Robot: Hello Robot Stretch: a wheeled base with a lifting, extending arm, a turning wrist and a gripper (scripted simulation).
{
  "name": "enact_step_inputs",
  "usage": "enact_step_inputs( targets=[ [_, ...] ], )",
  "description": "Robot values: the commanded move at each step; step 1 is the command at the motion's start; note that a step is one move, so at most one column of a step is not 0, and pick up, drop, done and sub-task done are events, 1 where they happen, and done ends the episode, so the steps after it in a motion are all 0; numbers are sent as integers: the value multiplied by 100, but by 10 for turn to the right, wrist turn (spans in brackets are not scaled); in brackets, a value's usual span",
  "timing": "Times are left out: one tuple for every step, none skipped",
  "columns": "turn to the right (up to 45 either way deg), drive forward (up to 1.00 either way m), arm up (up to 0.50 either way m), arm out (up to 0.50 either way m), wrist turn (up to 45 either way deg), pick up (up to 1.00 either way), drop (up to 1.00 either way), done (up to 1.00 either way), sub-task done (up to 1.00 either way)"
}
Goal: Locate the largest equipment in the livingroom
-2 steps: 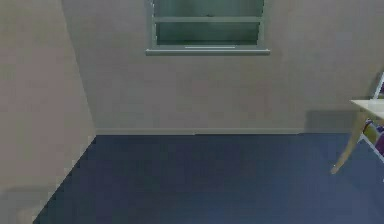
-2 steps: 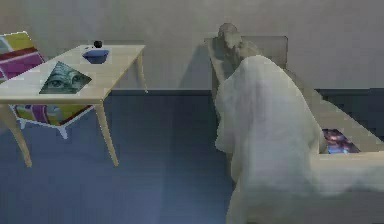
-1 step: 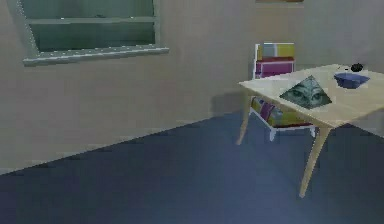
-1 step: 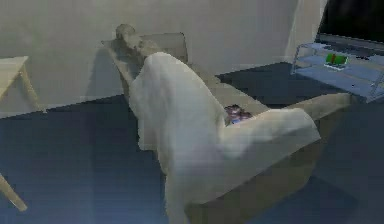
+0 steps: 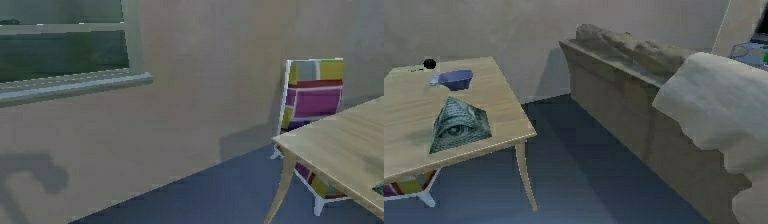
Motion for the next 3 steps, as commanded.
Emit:
enact_step_inputs(
  targets=[
    [30,0,0,0,0,0,0,0,0],
    [0,85,0,0,0,0,0,0,0],
    [-450,0,0,0,0,0,0,0,0]
  ],
)
